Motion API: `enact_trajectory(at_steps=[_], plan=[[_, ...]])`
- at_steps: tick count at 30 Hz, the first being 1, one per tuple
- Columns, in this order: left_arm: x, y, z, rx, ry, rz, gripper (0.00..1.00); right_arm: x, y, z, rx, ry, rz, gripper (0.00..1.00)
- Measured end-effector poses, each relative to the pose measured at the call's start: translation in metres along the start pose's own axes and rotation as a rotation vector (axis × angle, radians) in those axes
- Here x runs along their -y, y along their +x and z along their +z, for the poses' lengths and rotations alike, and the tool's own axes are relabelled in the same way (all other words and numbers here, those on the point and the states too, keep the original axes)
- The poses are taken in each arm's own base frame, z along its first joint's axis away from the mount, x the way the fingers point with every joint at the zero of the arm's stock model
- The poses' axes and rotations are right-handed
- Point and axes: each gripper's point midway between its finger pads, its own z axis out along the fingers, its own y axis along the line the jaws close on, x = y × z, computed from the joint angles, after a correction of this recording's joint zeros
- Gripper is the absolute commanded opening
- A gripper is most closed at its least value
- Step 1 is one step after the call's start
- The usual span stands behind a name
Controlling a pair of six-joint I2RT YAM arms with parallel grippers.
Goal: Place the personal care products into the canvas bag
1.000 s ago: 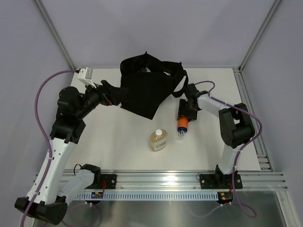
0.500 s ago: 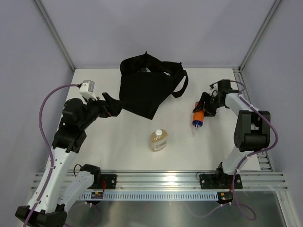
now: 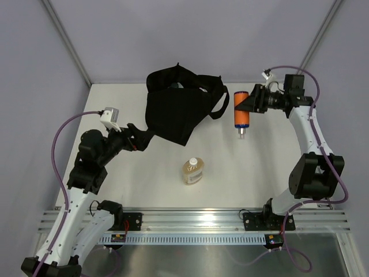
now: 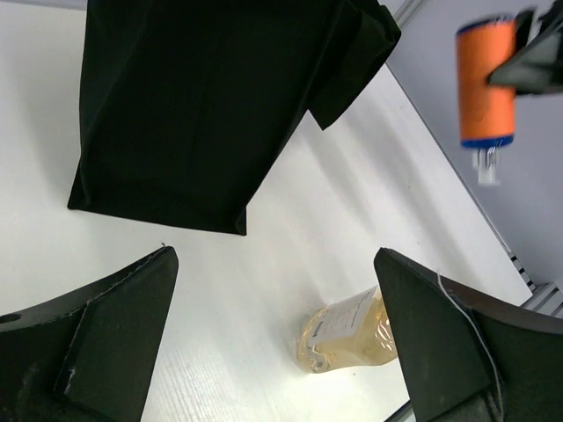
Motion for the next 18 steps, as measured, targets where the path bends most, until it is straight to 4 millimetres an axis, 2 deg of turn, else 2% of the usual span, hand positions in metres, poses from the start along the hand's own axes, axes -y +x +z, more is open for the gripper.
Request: enact_trajectory(at_steps=[3, 5, 8, 10, 12, 14, 16, 18], plan=[[-0.003, 0.007, -0.001, 0.004, 0.003, 0.001, 0.99, -0.041, -0.045, 0.0, 0.064, -0.033, -0.199, 0.0], [-0.004, 0.011, 0.001, 0.001, 0.007, 0.0, 0.99, -0.078, -0.069, 0.009, 0.086, -0.069, -0.345, 0.0], [-0.005, 0.016, 0.003, -0.009, 0.014, -0.006, 0.99, -0.127, -0.104, 0.033, 0.116, -0.103, -0.523, 0.0], [-0.004, 0.018, 0.004, -0.017, 0.019, -0.012, 0.99, -0.146, -0.125, 0.053, 0.147, -0.109, -0.612, 0.0], [-0.003, 0.021, 0.004, -0.024, 0.026, -0.017, 0.99, -0.152, -0.144, 0.069, 0.168, -0.101, -0.657, 0.0], [-0.002, 0.025, 0.004, -0.032, 0.031, -0.025, 0.99, -0.144, -0.169, 0.086, 0.209, -0.06, -0.711, 0.0], [-0.003, 0.033, 0.002, -0.044, 0.031, -0.037, 0.99, -0.123, -0.19, 0.107, 0.248, 0.009, -0.769, 0.0], [-0.004, 0.04, 0.0, -0.054, 0.029, -0.05, 0.99, -0.106, -0.195, 0.119, 0.252, 0.058, -0.793, 0.0]])
